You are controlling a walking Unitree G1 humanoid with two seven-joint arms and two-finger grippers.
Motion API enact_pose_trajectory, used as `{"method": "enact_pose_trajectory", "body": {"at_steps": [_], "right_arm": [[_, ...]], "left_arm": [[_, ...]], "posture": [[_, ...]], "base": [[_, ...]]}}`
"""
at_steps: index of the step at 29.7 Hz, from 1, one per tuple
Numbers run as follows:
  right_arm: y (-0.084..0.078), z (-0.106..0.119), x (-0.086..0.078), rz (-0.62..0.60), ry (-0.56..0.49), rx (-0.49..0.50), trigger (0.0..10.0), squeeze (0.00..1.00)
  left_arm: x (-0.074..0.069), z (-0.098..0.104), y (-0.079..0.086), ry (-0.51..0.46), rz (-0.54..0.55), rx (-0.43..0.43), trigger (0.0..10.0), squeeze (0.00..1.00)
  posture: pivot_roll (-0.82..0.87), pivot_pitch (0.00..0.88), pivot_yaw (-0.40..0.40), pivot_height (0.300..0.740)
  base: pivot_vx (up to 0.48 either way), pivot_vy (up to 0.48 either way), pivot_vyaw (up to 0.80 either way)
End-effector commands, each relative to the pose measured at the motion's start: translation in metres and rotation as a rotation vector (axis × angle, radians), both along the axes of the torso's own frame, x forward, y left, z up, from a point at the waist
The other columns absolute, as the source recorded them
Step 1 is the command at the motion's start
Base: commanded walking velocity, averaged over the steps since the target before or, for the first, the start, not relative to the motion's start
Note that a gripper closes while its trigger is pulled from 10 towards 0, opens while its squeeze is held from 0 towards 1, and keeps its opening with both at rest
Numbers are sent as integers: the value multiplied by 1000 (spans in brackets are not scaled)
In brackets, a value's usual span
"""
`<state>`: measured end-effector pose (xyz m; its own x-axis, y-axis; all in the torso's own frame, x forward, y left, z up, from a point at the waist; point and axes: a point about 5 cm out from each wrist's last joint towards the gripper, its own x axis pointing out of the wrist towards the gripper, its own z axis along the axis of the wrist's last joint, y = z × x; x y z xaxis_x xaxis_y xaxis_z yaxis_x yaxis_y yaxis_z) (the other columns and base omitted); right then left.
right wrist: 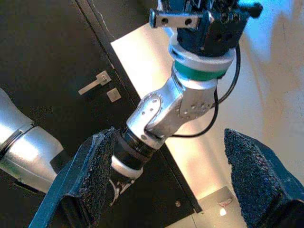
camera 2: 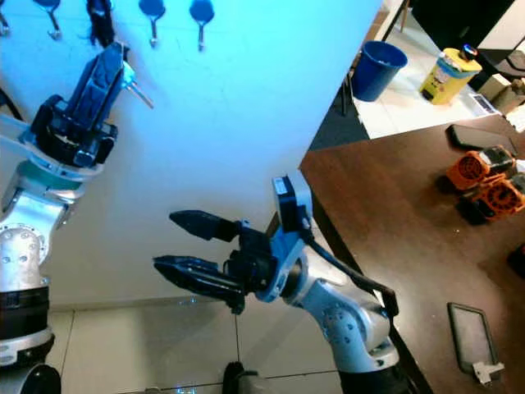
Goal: Hang keys on a hook
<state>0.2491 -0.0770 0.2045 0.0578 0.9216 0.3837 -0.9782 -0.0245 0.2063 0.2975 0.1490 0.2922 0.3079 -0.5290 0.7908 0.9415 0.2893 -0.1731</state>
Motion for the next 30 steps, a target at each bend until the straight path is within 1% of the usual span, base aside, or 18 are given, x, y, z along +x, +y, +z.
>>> {"method": "enact_pose_trajectory", "body": {"at_steps": [1, 10, 30], "right_arm": [[-2, -1, -2, -3, -2, -16, 10000, 0], [-2, -1, -2, -8, 0, -21, 10000, 0], [-2, -1, 0, -15, 2, -28, 10000, 0]], "left_arm": [[-3, 0, -2, -6, -4, 2, 10000, 0], [-4, -7, -1, 25, 3, -17, 10000, 0], [-4, -12, 2, 63, 20, -68, 10000, 0]], "posture": [[-40, 142, -60, 740], [-43, 141, -62, 740], [-44, 134, -63, 740]], "base": [[0, 0, 0], [0, 0, 0], [0, 0, 0]]}}
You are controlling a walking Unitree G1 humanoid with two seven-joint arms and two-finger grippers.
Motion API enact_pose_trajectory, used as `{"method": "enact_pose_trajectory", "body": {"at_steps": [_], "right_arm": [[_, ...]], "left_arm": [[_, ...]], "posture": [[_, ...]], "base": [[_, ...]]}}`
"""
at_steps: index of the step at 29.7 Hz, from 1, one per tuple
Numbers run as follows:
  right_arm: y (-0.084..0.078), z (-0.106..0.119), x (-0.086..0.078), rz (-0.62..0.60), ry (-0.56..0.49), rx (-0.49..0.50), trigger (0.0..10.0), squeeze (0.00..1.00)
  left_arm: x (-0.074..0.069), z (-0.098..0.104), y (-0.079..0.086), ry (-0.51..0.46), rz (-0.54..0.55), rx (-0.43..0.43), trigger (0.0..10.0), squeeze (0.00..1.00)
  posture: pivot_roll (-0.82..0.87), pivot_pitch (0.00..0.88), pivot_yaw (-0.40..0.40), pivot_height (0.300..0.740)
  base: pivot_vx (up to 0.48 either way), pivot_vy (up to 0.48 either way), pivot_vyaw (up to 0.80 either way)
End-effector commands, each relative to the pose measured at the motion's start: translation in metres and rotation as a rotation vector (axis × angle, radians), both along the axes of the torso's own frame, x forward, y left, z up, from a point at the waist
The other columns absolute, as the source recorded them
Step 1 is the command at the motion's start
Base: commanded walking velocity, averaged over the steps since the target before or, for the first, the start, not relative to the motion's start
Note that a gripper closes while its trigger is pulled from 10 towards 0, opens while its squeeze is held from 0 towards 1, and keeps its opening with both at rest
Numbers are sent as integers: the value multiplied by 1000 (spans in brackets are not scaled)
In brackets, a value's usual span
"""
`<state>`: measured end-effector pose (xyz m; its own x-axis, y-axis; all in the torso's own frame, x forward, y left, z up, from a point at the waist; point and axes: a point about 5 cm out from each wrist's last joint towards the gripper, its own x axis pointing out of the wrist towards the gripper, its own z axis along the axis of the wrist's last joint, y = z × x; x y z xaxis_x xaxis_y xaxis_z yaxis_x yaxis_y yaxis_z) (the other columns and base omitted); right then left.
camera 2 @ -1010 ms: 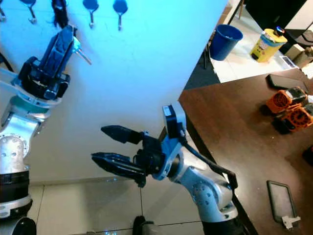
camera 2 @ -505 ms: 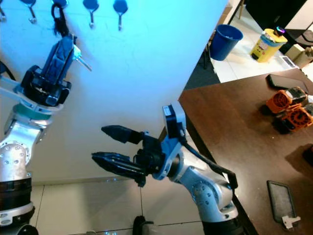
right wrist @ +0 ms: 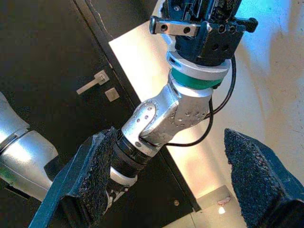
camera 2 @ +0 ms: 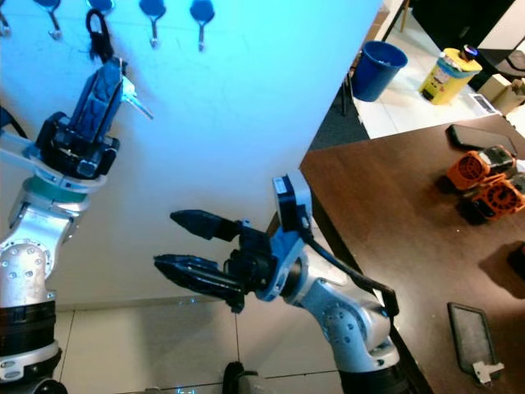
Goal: Hang keys on a hook
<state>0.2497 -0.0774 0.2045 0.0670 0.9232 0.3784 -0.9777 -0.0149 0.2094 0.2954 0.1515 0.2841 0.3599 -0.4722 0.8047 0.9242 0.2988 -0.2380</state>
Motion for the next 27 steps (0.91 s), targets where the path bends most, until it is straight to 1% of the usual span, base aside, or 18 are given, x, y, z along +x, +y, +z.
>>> {"method": "enact_pose_trajectory", "body": {"at_steps": [1, 3, 5, 10, 17, 23, 27], "right_arm": [[-2, -1, -1, -7, -1, -23, 10000, 0], [-2, -1, -1, -7, -1, -23, 10000, 0], [-2, -1, -1, -9, -1, -25, 10000, 0], [-2, -1, -1, -10, 0, -25, 10000, 0], [-2, -2, -1, -12, 2, -27, 10000, 0], [-2, -2, -1, -13, 1, -29, 10000, 0], [-3, -2, -1, -16, 2, -30, 10000, 0]], "left_arm": [[-1, -5, 0, 20, -2, -13, 10000, 0], [-1, -5, 0, 20, -2, -13, 10000, 0], [-1, -10, -2, 46, -2, -18, 10000, 0], [0, -13, -2, 67, -3, -24, 10000, 0], [5, -19, 3, 104, 21, -46, 10000, 0], [6, -23, 5, 121, 30, -54, 10000, 0], [7, -32, 9, 143, 59, -54, 10000, 0]], "posture": [[-44, 134, -63, 740], [-44, 134, -63, 740], [-46, 133, -62, 740], [-44, 132, -61, 740], [-44, 132, -61, 740], [-45, 133, -63, 740], [-46, 135, -61, 740]], "base": [[0, 0, 0], [0, 0, 0], [0, 0, 0], [0, 0, 0], [0, 0, 0], [0, 0, 0], [0, 0, 0]]}}
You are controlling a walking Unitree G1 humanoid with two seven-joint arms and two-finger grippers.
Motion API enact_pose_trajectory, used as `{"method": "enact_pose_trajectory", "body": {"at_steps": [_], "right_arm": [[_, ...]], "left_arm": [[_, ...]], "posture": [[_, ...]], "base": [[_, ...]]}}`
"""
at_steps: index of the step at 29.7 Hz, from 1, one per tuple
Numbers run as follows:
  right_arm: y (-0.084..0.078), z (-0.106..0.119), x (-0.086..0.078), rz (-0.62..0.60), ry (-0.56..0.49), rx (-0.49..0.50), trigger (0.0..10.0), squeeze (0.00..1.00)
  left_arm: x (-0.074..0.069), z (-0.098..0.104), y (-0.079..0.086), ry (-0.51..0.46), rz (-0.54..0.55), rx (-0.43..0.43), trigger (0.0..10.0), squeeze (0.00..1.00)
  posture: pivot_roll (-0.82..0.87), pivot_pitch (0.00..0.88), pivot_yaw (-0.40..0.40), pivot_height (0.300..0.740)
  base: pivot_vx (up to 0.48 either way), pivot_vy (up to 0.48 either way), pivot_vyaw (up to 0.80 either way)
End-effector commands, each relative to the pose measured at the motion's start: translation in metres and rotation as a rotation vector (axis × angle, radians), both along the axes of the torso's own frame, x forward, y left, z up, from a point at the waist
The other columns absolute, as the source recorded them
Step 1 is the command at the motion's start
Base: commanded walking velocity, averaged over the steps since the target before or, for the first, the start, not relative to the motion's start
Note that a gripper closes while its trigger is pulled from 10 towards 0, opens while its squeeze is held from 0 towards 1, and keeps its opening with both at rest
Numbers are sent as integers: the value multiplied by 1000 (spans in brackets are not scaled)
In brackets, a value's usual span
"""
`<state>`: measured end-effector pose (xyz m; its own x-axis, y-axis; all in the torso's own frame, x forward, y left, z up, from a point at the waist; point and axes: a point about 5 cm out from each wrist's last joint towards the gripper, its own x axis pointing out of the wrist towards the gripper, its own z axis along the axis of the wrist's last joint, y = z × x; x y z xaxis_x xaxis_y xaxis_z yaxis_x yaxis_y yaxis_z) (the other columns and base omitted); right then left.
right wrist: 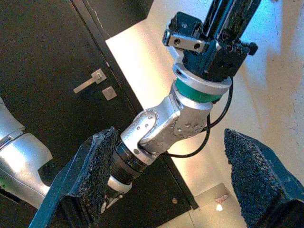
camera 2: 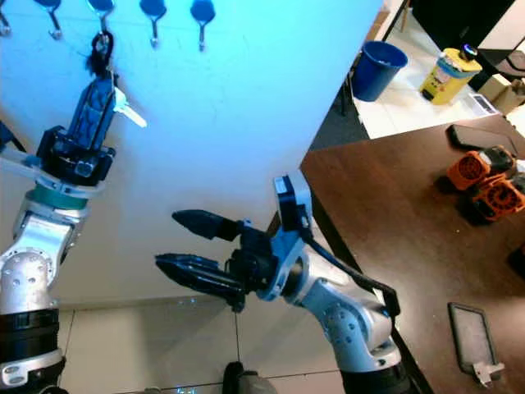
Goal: Hang keys on a hook
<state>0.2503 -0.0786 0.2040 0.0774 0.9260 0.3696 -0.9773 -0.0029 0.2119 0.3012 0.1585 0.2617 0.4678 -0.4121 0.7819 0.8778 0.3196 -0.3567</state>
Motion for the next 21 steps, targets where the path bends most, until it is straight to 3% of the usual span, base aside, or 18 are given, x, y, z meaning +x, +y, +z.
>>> {"method": "enact_pose_trajectory", "body": {"at_steps": [1, 3, 4, 5, 12, 18, 21], "right_arm": [[-1, -2, -1, -5, 0, -21, 10000, 0], [-1, -2, -1, -6, 0, -21, 10000, 0], [-1, -2, -1, -6, 1, -21, 10000, 0], [-1, -2, -1, -6, 2, -21, 10000, 0], [-1, -3, 0, -8, 4, -22, 10000, 0], [-2, -4, 0, -9, 6, -26, 10000, 0], [-2, -5, 1, -11, 9, -28, 10000, 0]], "left_arm": [[1, -10, 2, 31, 17, 1, 10000, 0], [1, -12, 3, 34, 30, 2, 10000, 0], [1, -14, 3, 35, 37, 4, 10000, 447], [1, -16, 4, 37, 41, 7, 10000, 1000], [0, -24, 6, 51, 44, 5, 10000, 1000], [-10, -37, 10, 26, -11, 15, 10000, 1000], [-20, -50, 11, 8, -55, 73, 10000, 1000]], "posture": [[-46, 135, -61, 740], [-45, 136, -60, 740], [-45, 136, -60, 740], [-44, 136, -59, 740], [-44, 136, -58, 740], [-44, 133, -59, 740], [-42, 133, -61, 740]], "base": [[0, 0, 0], [0, 0, 0], [0, 0, 0], [0, 0, 0], [0, 0, 0], [0, 0, 0], [0, 0, 0]]}}
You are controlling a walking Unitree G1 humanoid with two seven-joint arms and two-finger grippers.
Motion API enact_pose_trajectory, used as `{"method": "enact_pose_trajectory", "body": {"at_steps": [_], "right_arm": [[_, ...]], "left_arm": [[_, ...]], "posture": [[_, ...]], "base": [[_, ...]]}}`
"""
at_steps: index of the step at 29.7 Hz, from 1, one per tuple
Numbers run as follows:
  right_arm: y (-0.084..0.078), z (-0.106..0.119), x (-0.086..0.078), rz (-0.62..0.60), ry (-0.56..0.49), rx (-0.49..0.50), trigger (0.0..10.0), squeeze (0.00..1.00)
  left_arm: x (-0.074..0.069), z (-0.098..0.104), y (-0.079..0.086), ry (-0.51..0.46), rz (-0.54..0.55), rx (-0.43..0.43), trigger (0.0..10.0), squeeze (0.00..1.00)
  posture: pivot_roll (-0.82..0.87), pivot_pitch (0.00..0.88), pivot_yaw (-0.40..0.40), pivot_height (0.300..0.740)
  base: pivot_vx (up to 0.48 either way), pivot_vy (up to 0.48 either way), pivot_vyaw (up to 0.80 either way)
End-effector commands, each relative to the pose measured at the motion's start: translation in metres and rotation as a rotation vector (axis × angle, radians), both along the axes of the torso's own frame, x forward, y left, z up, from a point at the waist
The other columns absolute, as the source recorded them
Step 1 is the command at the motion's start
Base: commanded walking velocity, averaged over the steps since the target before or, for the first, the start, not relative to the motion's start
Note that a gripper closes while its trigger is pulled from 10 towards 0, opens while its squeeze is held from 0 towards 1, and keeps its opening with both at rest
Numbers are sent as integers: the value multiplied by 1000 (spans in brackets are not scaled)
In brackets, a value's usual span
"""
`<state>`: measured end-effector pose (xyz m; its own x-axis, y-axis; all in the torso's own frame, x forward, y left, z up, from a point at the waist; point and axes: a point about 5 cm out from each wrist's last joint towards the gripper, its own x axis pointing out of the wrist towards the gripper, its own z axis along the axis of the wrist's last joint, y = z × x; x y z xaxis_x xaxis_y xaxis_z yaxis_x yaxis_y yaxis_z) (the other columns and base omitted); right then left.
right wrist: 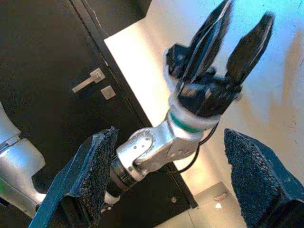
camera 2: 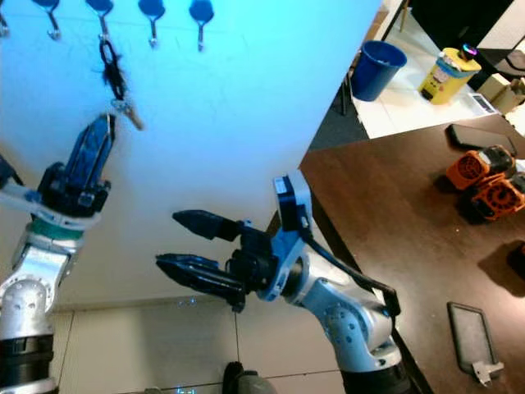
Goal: Hang keys on a hook
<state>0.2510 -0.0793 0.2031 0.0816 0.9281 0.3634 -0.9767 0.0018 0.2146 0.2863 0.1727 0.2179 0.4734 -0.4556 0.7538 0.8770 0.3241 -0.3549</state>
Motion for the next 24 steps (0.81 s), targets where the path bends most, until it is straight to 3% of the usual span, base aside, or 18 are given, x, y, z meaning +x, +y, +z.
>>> {"method": "enact_pose_trajectory", "body": {"at_steps": [1, 6, 10, 11, 12, 13, 14, 18, 21, 23, 24], "right_arm": [[-2, -5, 0, -8, 7, -22, 10000, 0], [-2, -8, 0, -10, 17, -29, 10000, 0], [-6, -24, 3, -28, 70, -69, 10000, 0], [-9, -38, 4, -43, 111, -105, 10000, 0], [-9, -38, 4, -43, 111, -105, 10000, 0], [-17, -70, 3, -78, 204, -194, 10000, 0], [-17, -70, 3, -78, 204, -194, 10000, 0], [-28, -107, -4, -107, 316, -300, 10000, 0], [-29, -111, -5, -109, 327, -306, 10000, 0], [-39, -137, -8, -157, 397, -412, 10000, 0], [-39, -137, -8, -157, 397, -412, 10000, 0]], "left_arm": [[-6, -8, -3, -6, -47, 36, 10000, 1000], [-11, -16, -2, 1, -71, 69, 10000, 1000], [-23, -38, 3, 36, -125, 148, 10000, 1000], [-30, -51, 4, 60, -152, 186, 10000, 1000], [-30, -51, 4, 60, -152, 186, 10000, 1000], [-43, -75, 6, 112, -219, 244, 10000, 1000], [-43, -75, 6, 112, -219, 244, 10000, 1000], [-62, -103, 4, 184, -327, 312, 10000, 1000], [-63, -106, 4, 192, -337, 319, 10000, 1000], [-68, -128, 2, 276, -348, 368, 10000, 1000], [-68, -128, 2, 276, -348, 368, 10000, 1000]], "posture": [[-42, 133, -61, 740], [-41, 134, -65, 740], [-44, 133, -67, 740], [-46, 134, -65, 740], [-46, 134, -65, 740], [-46, 135, -64, 740], [-46, 135, -64, 740], [-46, 135, -67, 740], [-46, 135, -67, 740], [-45, 132, -71, 740], [-45, 132, -71, 740]], "base": [[0, 0, 0], [0, 0, 0], [0, 0, 0], [0, 0, 0], [0, 0, 0], [0, 0, 0], [0, 0, 0], [0, 0, 0], [0, 0, 0], [0, 0, 0], [0, 0, 0]]}}
